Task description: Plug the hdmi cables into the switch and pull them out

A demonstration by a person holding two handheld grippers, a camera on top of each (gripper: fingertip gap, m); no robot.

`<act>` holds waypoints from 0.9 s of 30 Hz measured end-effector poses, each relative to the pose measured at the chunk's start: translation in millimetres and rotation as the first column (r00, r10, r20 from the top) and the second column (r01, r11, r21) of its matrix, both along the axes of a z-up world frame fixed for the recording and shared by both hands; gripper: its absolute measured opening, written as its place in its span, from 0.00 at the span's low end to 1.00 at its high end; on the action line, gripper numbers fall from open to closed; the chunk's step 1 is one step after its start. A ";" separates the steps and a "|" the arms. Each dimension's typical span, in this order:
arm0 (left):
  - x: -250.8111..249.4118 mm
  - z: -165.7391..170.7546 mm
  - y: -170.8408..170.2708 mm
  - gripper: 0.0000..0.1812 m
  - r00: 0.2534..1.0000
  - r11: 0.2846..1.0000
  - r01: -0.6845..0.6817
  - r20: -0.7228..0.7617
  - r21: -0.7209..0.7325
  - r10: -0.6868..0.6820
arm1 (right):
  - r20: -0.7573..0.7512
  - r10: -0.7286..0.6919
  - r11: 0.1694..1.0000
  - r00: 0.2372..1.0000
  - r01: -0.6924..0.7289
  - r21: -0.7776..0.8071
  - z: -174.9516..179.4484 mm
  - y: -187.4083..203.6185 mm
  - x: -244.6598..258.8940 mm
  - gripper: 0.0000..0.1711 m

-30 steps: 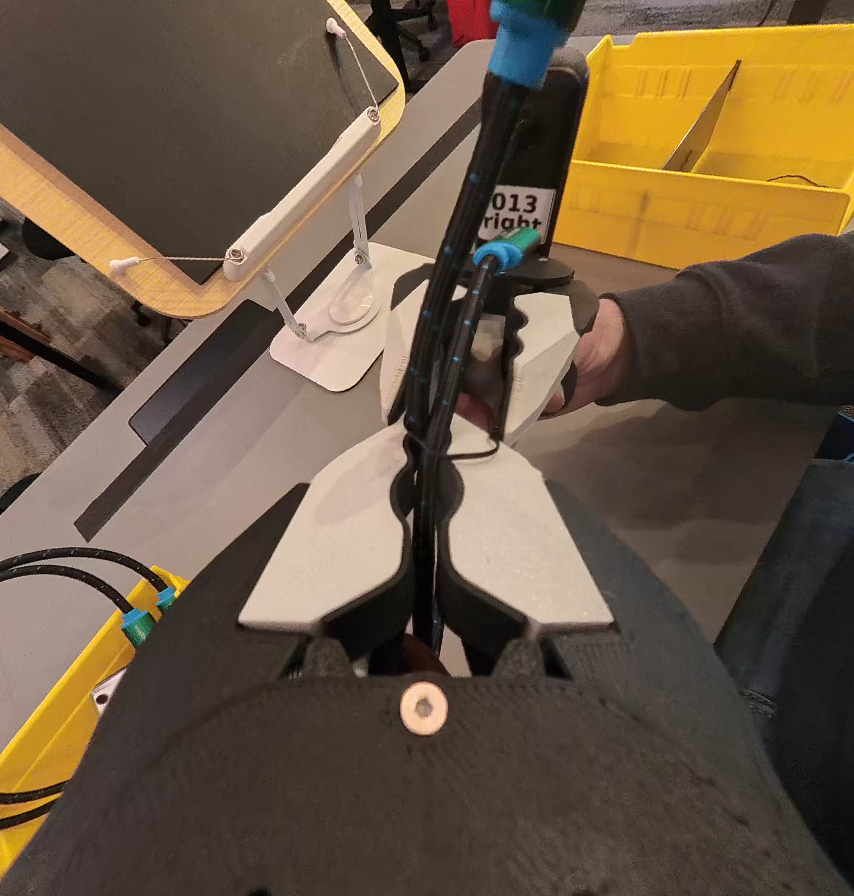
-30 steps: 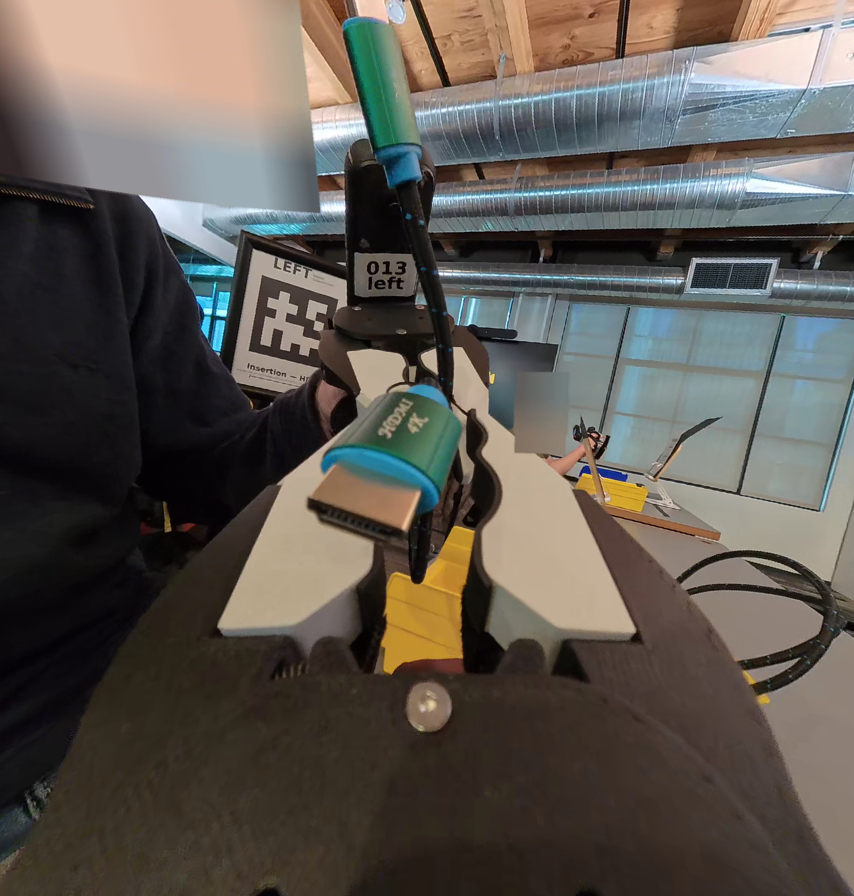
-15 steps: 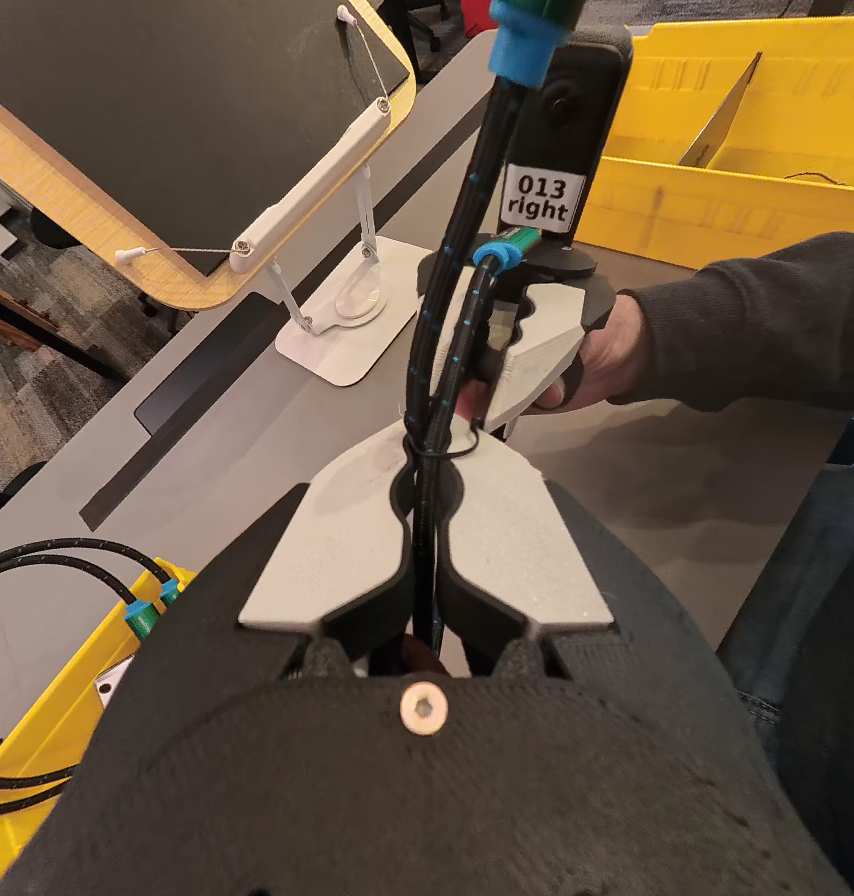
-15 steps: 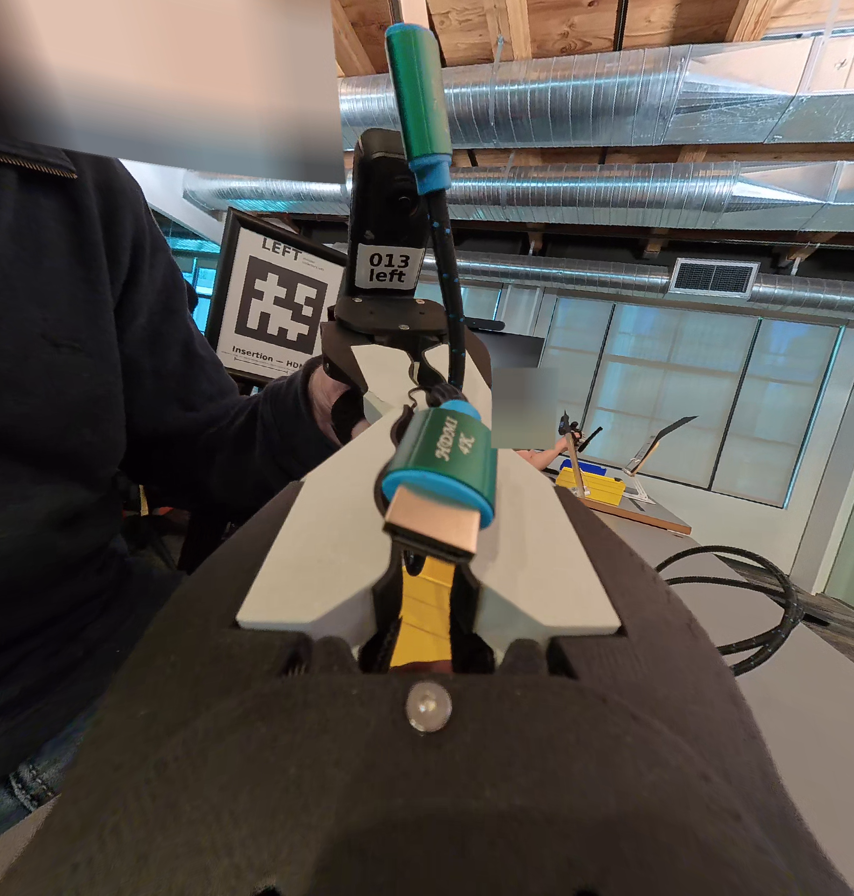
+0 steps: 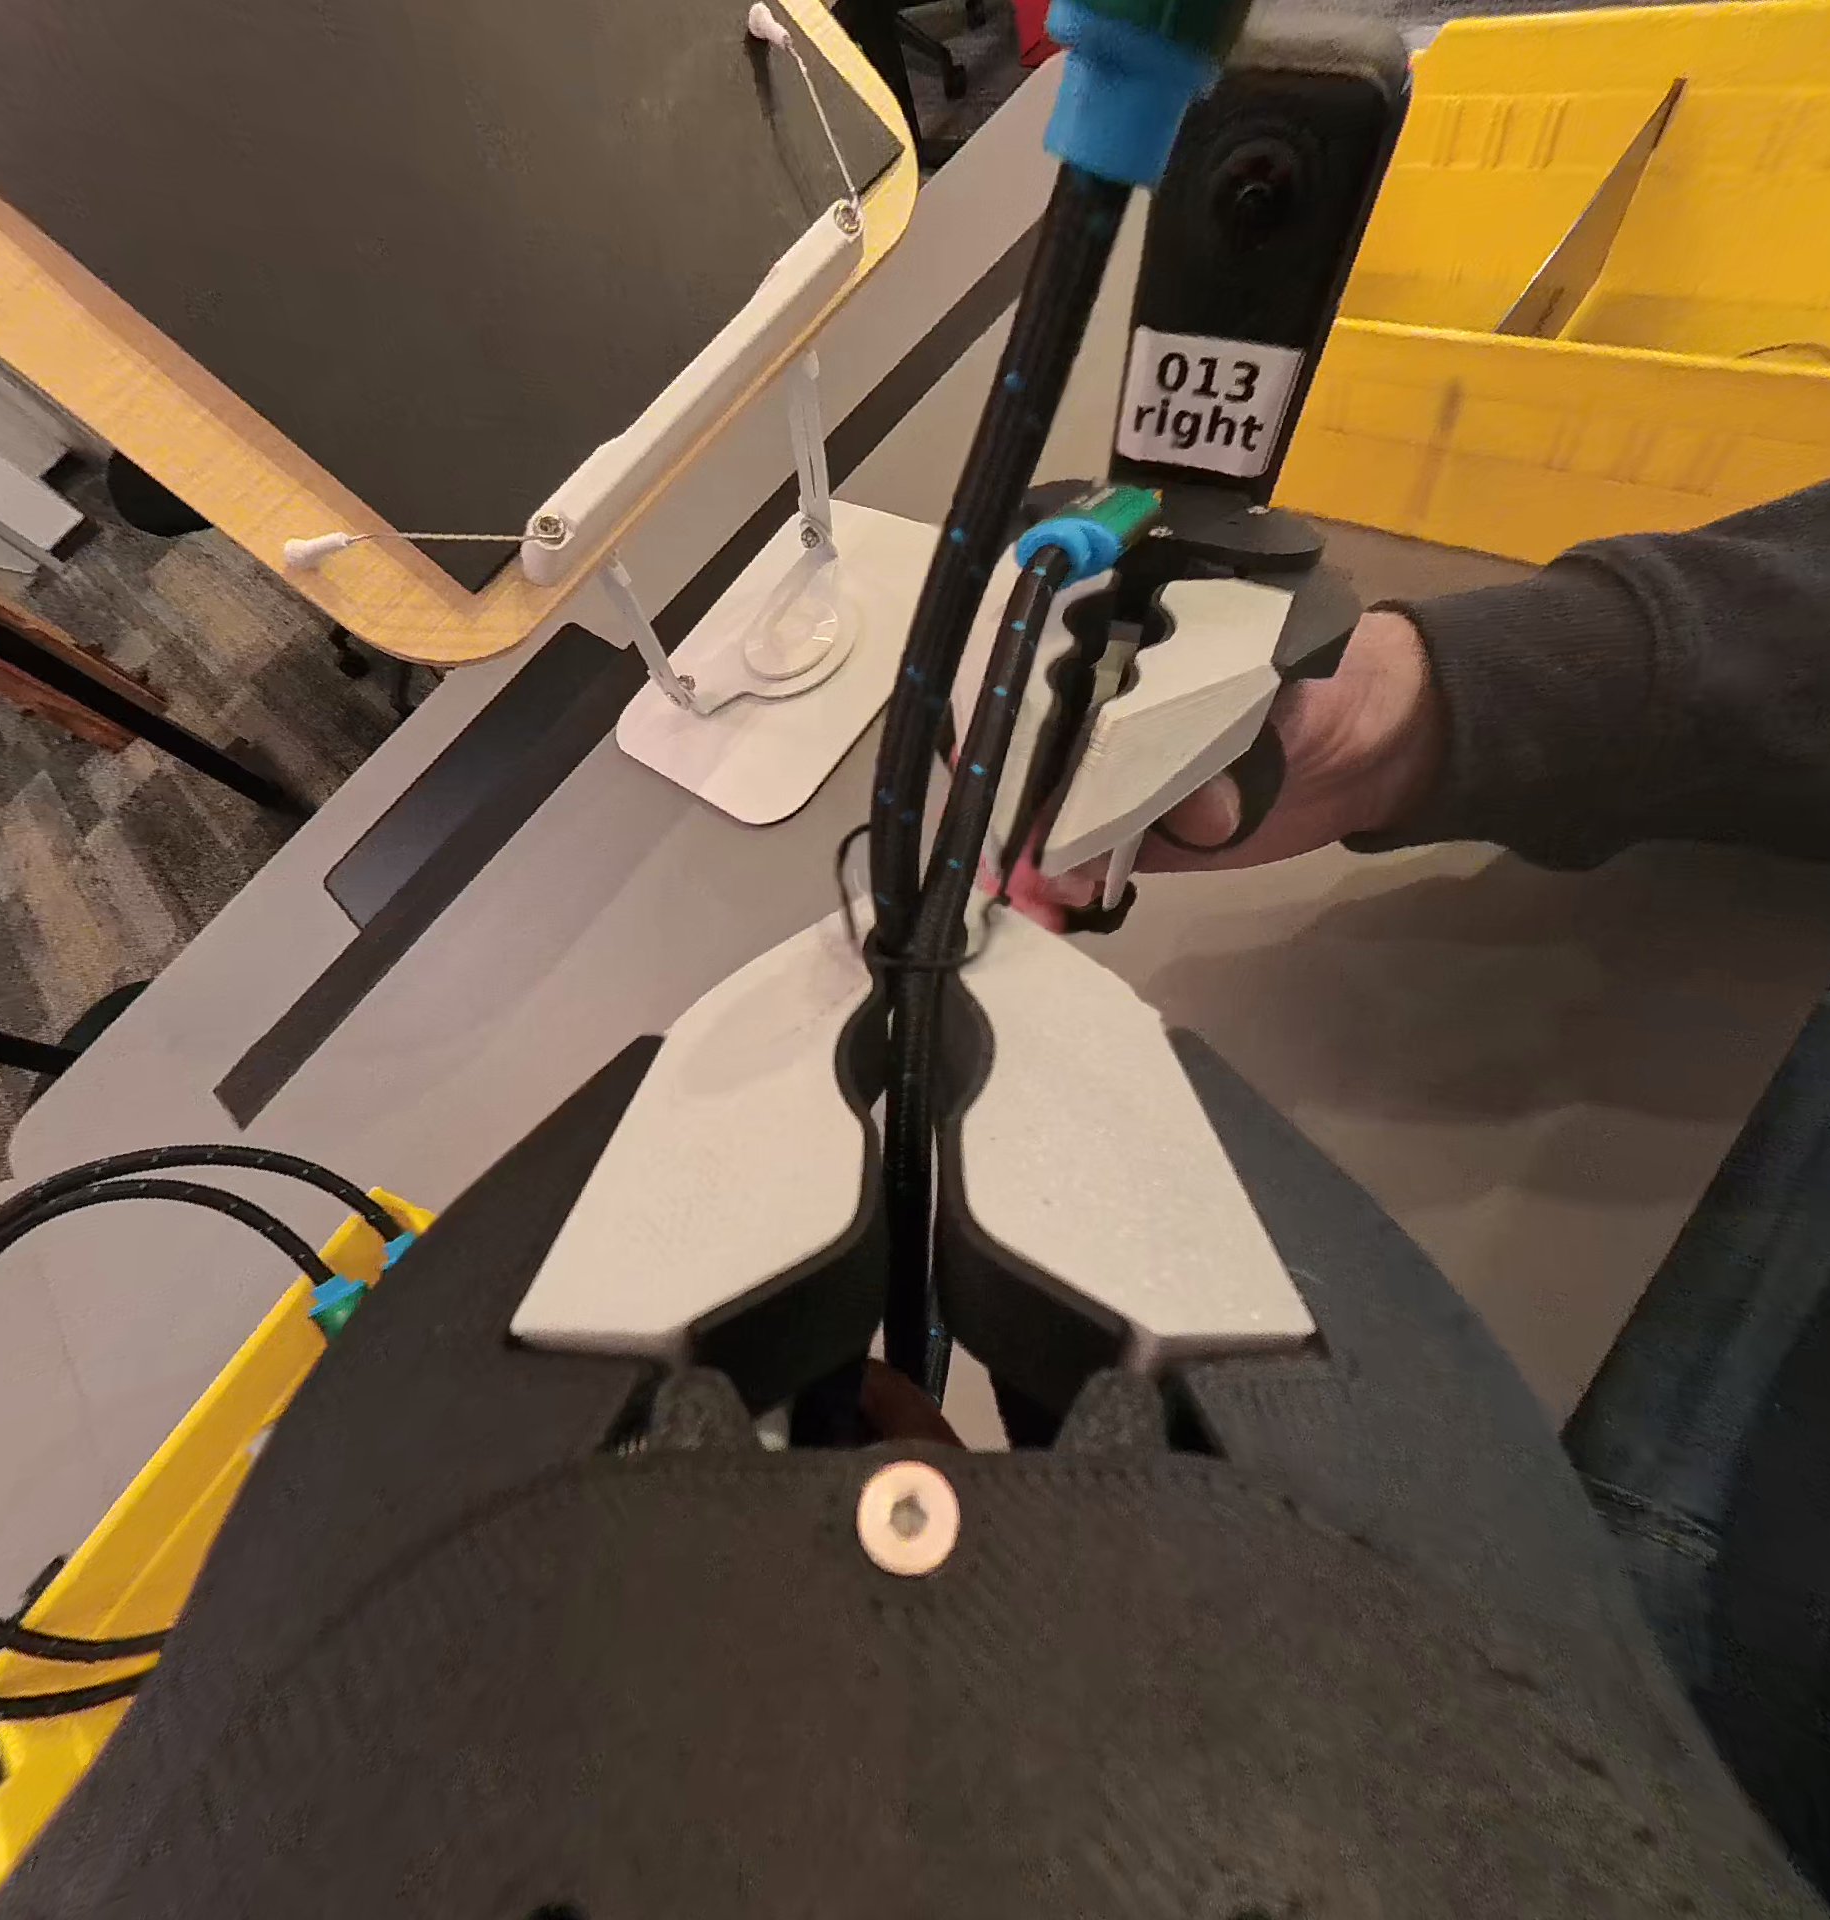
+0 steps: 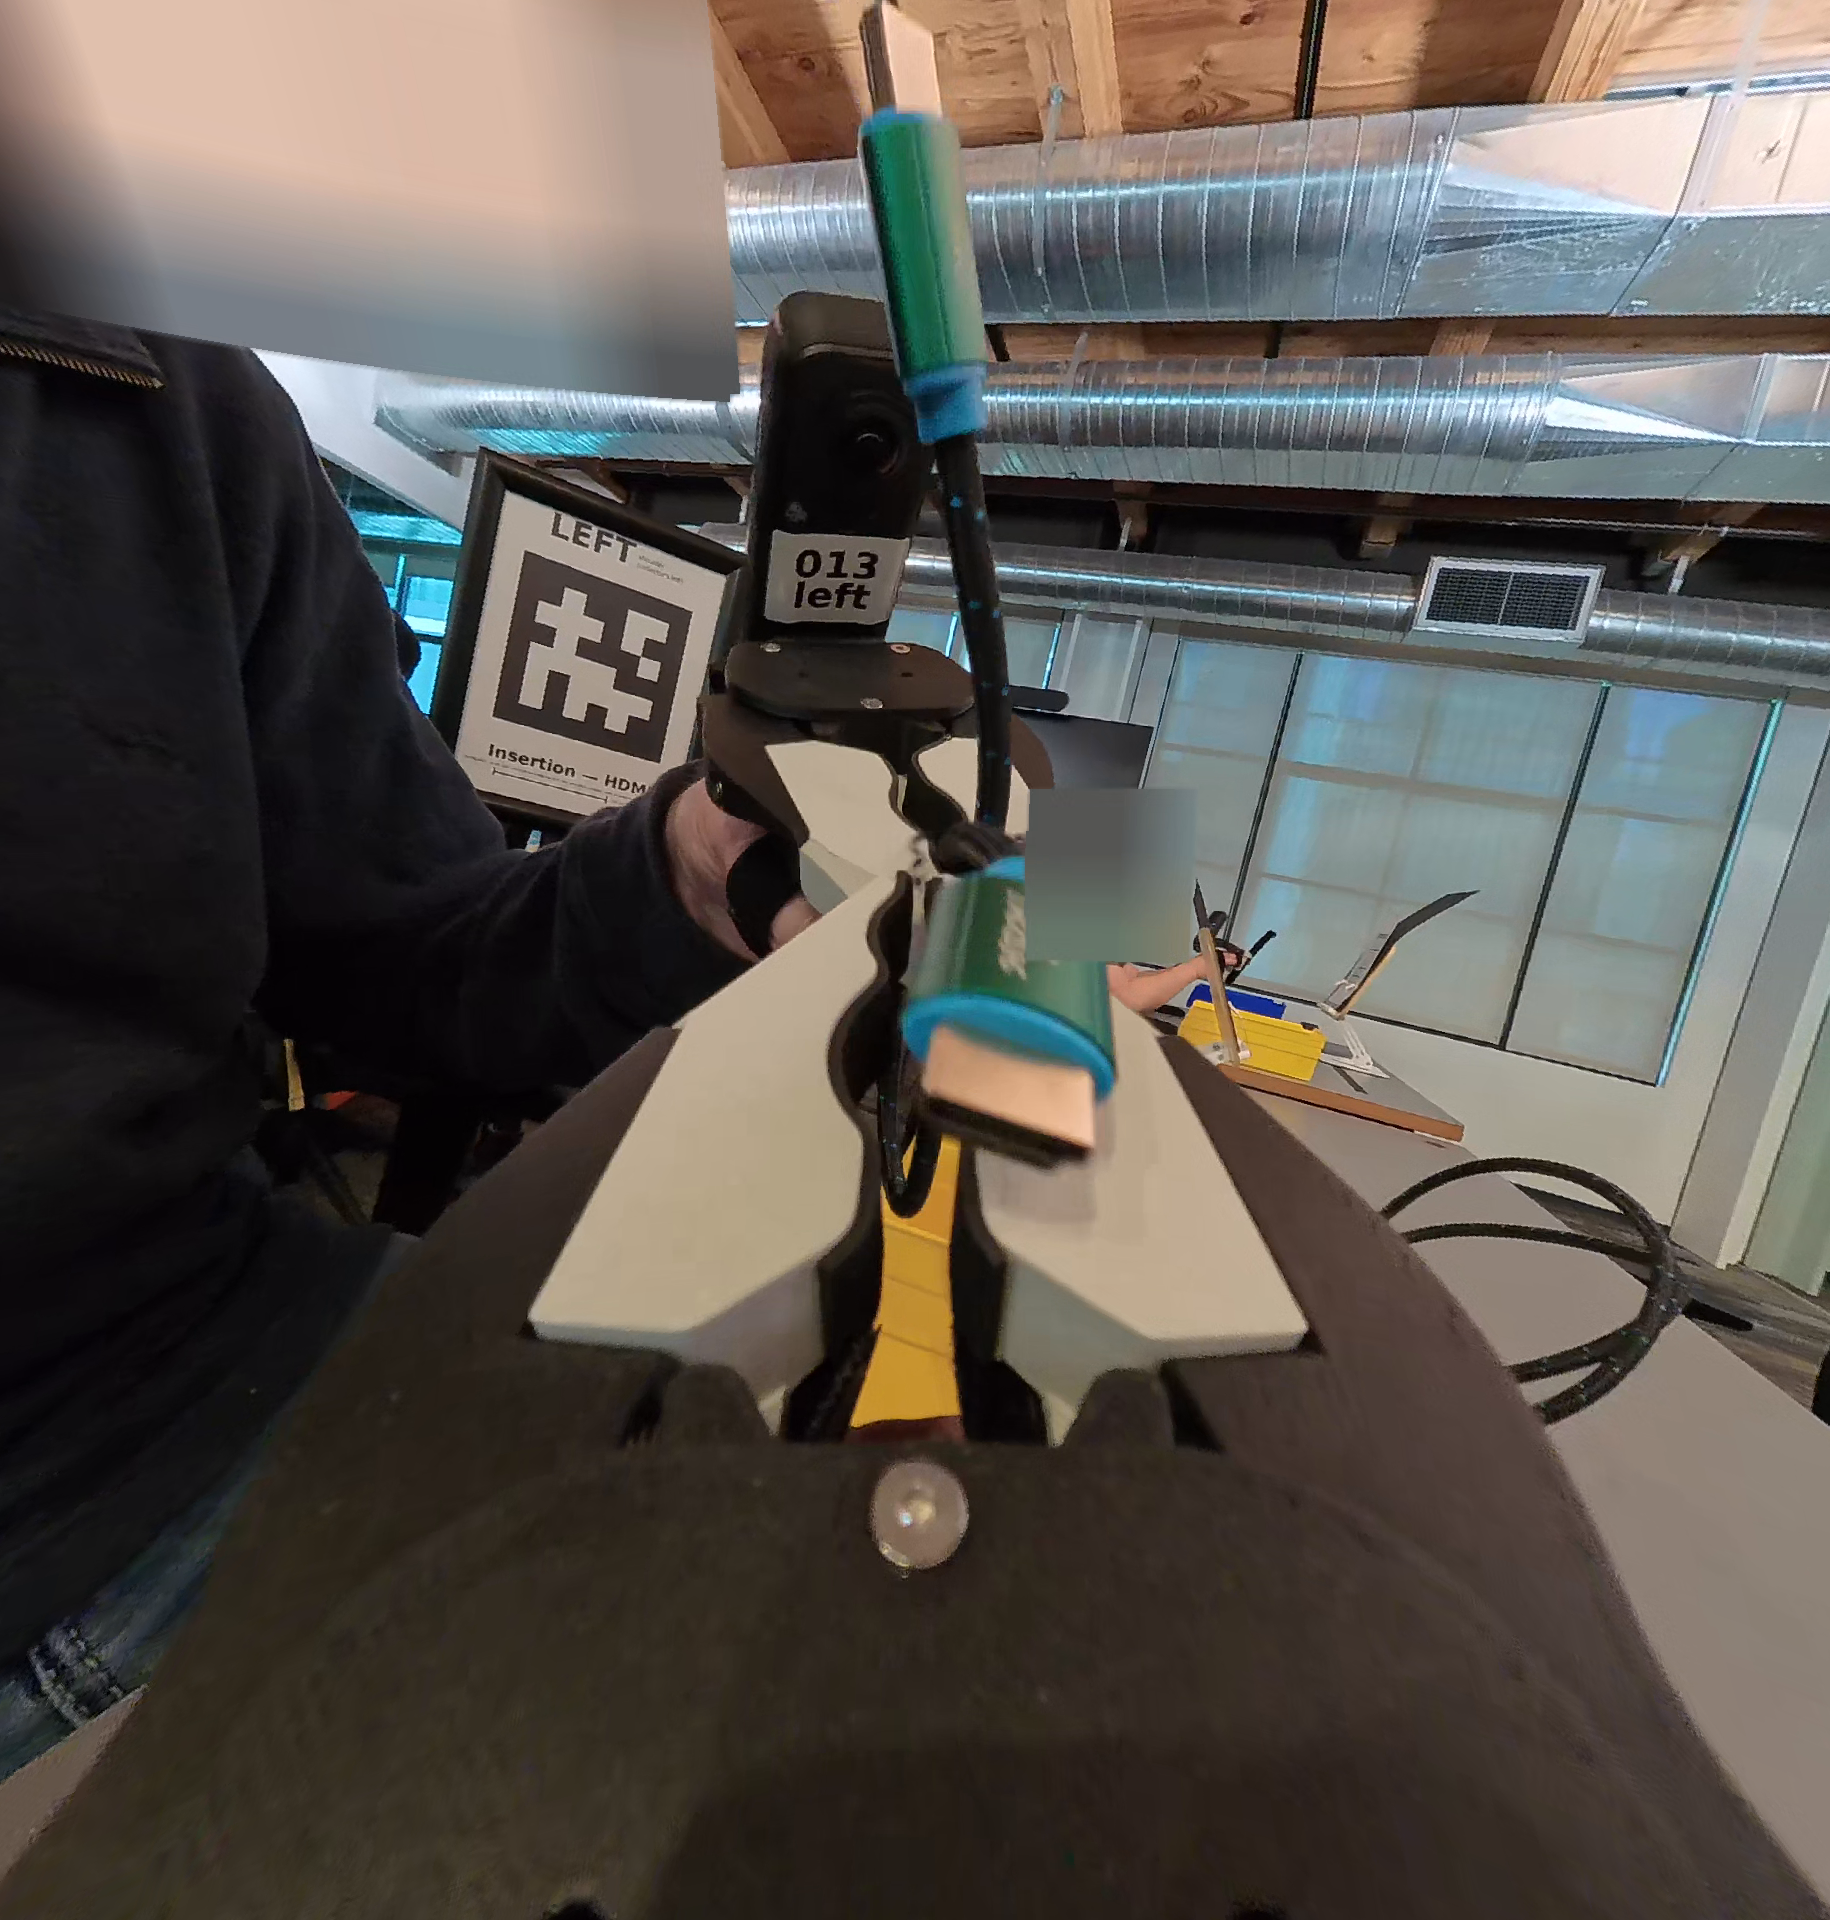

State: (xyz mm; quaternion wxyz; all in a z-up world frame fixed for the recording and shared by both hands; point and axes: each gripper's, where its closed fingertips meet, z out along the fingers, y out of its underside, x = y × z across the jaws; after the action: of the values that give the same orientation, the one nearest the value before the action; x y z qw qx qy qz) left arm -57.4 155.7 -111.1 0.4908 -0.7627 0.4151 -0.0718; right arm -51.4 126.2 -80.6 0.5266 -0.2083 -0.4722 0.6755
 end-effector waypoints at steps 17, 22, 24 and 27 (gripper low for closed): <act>-3.0 -3.1 6.6 0.01 0.997 0.999 -0.030 -0.064 0.021 0.031 | 0.092 -0.136 0.991 0.986 0.135 0.010 -9.1 9.3 -8.3 0.24; -1.4 -4.3 8.0 0.01 0.997 0.999 -0.037 -0.072 0.024 0.039 | 0.127 -0.183 0.983 0.975 0.184 -0.004 -9.9 10.5 -9.2 0.20; -0.5 -4.4 8.4 0.01 0.997 0.999 -0.040 -0.070 0.026 0.041 | 0.120 -0.165 0.984 0.979 0.171 -0.043 -8.0 8.6 -6.7 0.17; 1.0 -5.7 8.9 0.01 0.997 0.999 -0.045 -0.065 0.028 0.047 | 0.098 -0.140 0.980 0.985 0.152 -0.125 -4.9 9.9 -3.1 0.15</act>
State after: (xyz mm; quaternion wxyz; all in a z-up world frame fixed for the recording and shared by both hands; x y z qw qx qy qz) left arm -56.3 164.6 -116.8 0.4887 -0.7673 0.4142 -0.0297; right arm -54.6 136.1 -85.5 0.5383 -0.3064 -0.4327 0.6550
